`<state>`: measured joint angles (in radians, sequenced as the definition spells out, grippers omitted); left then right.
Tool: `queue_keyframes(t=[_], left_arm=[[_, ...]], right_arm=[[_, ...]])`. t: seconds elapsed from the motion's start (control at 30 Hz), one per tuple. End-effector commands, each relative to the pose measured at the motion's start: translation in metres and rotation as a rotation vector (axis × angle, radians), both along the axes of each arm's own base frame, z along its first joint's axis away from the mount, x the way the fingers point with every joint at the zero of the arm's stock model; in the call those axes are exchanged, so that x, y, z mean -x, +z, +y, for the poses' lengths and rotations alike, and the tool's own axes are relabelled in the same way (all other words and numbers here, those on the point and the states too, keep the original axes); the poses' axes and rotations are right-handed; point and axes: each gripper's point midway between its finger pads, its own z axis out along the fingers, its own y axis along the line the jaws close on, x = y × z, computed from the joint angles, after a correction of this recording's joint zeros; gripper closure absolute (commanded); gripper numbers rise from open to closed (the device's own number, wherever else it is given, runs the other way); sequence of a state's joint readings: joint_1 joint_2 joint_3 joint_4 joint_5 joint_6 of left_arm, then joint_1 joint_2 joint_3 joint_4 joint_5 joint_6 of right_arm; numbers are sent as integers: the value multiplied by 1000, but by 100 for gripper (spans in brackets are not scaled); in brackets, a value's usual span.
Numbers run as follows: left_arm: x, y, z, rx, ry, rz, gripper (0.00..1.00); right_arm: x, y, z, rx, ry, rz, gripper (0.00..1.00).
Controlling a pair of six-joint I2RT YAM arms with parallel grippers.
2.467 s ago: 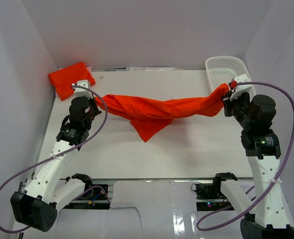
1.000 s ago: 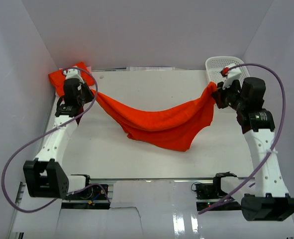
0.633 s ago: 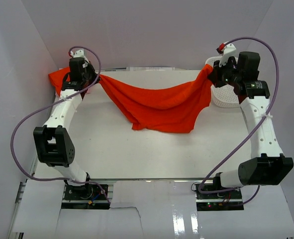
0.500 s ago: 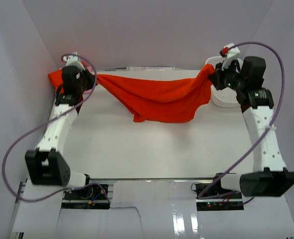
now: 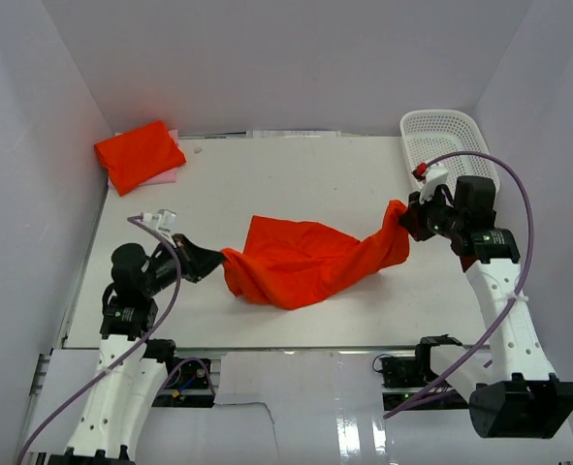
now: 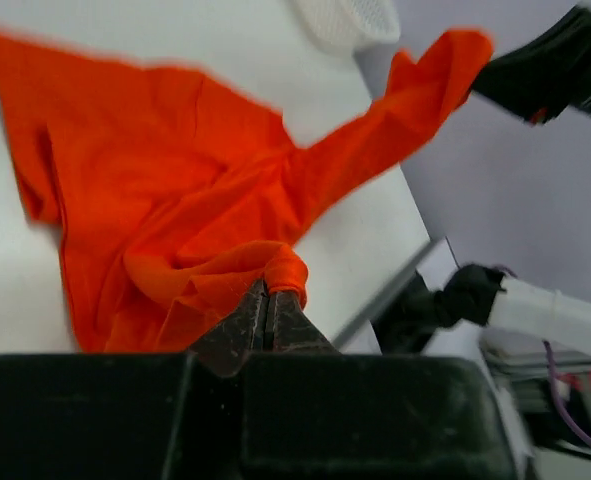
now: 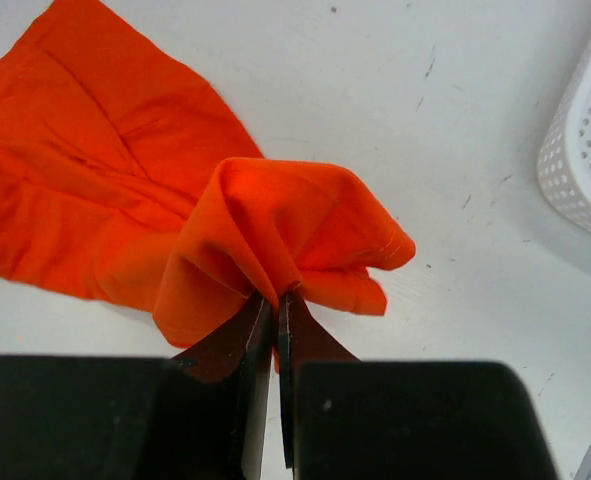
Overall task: Fold and stack the t-shirts
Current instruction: Flatten out the tshirt
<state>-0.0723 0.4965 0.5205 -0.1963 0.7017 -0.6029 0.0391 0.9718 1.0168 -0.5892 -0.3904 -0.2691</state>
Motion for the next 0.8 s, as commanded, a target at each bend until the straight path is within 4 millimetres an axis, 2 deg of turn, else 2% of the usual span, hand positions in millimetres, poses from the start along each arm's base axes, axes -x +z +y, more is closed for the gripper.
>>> queue_keyframes(t=[0.0, 0.07, 0.13, 0.3, 0.33, 0.4, 0.43, 0.53, 0.57, 0.6, 0.63, 0.73, 0.77], left_arm=[[45, -67, -26, 113, -196, 428, 100], [56, -80, -30, 136, -217, 544, 100], [68, -104, -28, 99, -184, 677, 97], [101, -116, -34, 40, -292, 827, 75], [110, -115, -36, 26, -323, 856, 60], [113, -116, -34, -16, -337, 856, 40], [113, -110, -32, -37, -325, 861, 15], [99, -113, -20, -135, -222, 841, 9], [87, -101, -19, -148, -189, 797, 6], [77, -100, -13, -174, -117, 781, 6], [64, -83, -11, -175, -78, 733, 6], [35, -70, 4, -223, 75, 671, 6], [24, -59, 7, -232, 109, 631, 6]], right_arm=[[-5, 15, -1, 1, -2, -20, 92], [-10, 17, -3, 10, -7, -10, 92], [-14, 13, -3, 15, -6, 12, 92], [-22, 11, -7, 31, -23, 25, 92], [-24, 9, -7, 33, -25, 32, 92], [-26, 11, -8, 35, -30, 31, 92], [-27, 10, -7, 35, -27, 37, 92], [-29, 10, -8, 38, -31, 34, 92], [-28, 10, -9, 39, -34, 34, 92], [-29, 10, -9, 40, -35, 34, 92], [-29, 10, -10, 44, -38, 30, 92], [-28, 11, -10, 46, -37, 23, 92], [-28, 11, -9, 44, -34, 24, 92]])
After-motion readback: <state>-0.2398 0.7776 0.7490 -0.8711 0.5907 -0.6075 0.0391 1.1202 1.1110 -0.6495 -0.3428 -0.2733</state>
